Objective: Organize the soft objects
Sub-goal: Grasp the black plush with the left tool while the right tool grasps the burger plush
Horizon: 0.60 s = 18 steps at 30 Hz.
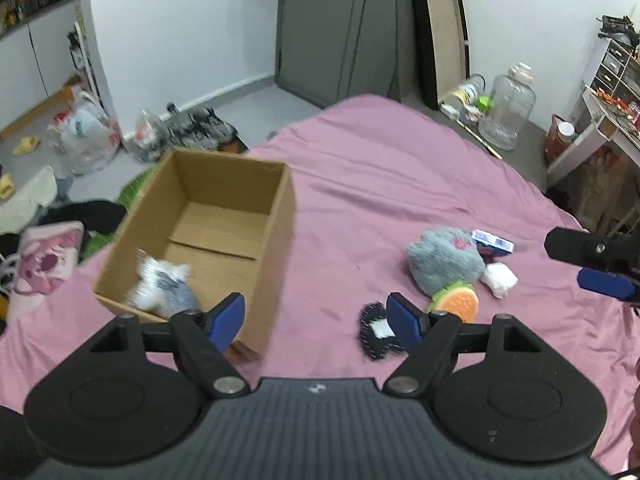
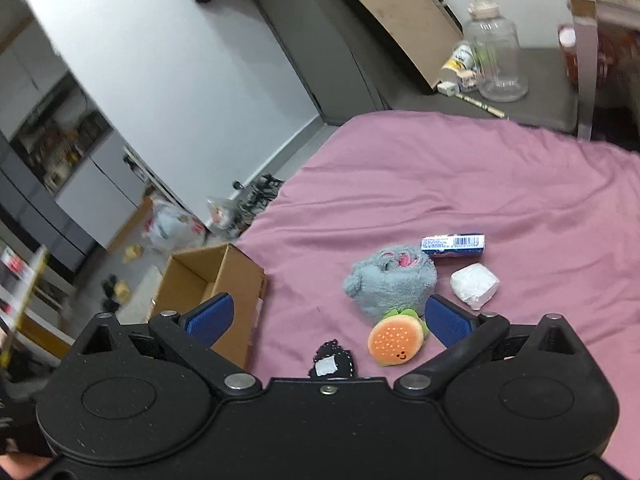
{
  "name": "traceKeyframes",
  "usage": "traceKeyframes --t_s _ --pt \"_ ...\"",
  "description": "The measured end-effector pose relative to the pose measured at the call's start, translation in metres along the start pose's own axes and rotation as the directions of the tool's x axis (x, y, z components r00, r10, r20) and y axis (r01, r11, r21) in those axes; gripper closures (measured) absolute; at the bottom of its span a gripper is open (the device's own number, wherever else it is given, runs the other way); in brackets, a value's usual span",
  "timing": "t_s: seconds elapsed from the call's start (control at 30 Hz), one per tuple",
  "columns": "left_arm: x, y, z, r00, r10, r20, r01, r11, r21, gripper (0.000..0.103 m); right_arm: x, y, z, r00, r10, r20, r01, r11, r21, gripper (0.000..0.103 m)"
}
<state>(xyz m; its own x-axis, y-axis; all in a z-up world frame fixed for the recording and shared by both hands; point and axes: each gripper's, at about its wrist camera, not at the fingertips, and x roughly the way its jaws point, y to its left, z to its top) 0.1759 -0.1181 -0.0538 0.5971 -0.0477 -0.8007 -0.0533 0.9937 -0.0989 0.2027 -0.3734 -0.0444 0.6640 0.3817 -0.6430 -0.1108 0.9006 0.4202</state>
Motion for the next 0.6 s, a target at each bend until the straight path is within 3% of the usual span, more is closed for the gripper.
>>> traceKeyframes --t_s 0.3,0.5,0.6 --pt "0.05 -0.02 -0.018 0.997 -0.032 -0.068 0.032 0.999 0.002 0.03 0.028 -0.025 -0.001 0.998 -0.033 -0.058 0.036 0.998 0.053 0.002" --pt "0.08 -0.03 -0.023 0.993 -0.05 -0.103 0.051 0.999 -0.002 0.03 0.047 -0.042 -0.002 0.994 -0.026 -0.106 0.035 0.996 0.084 0.009" --pt "0.095 -0.033 -0.023 0.991 -0.063 -0.118 0.062 0.998 -0.01 0.03 0.058 -0.047 -0.004 0.988 -0.022 -0.151 0.035 0.996 0.083 0.021"
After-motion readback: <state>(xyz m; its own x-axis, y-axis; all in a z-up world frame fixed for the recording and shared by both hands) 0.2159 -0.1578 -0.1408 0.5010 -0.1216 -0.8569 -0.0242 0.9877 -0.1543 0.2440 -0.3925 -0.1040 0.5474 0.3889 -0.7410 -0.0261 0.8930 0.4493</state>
